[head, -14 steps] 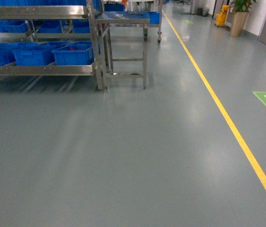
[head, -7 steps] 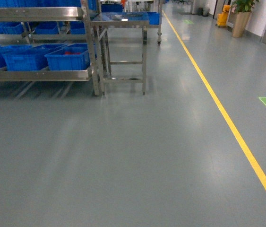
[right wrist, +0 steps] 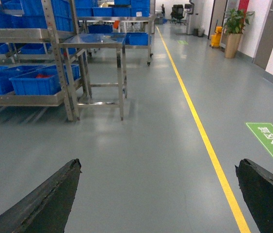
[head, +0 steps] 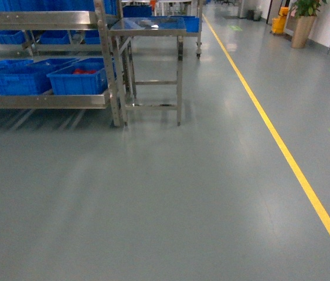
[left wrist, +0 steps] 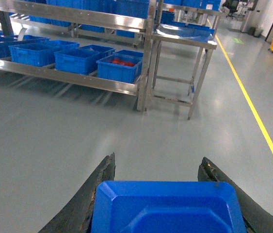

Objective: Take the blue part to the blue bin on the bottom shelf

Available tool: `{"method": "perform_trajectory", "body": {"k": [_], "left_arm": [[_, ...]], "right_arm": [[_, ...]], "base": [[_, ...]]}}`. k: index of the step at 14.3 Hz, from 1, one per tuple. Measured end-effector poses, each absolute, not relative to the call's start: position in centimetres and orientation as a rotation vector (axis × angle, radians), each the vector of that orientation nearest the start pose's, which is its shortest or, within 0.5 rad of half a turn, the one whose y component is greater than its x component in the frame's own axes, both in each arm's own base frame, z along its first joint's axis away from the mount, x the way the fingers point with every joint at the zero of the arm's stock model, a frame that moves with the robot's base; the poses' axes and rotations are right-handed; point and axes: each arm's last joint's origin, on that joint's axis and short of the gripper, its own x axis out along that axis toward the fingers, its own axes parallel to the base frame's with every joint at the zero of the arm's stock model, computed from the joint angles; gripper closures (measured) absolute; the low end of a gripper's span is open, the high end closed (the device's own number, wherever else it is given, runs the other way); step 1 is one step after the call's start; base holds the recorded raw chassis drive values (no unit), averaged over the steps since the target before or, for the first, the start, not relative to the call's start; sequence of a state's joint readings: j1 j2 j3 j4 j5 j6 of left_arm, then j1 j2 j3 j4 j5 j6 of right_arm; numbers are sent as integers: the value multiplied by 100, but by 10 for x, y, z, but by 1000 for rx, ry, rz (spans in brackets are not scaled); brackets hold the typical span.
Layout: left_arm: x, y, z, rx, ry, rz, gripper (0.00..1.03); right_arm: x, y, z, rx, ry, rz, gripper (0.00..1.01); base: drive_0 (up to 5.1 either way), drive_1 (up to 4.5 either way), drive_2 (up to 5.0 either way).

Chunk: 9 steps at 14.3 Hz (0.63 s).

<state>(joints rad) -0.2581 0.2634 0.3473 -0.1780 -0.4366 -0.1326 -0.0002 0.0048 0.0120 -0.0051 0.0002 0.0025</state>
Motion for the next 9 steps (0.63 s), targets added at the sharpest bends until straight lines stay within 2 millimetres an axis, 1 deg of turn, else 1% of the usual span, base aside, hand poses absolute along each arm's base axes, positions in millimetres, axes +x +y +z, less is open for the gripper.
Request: {"method": "perform_trajectory", "body": {"k": [9], "left_arm": [[98, -13, 244, -100, 77, 183, 60]], "right_arm": [[97, 0, 167, 2, -1, 0, 3]], "base": [[-1, 417, -419]]}}
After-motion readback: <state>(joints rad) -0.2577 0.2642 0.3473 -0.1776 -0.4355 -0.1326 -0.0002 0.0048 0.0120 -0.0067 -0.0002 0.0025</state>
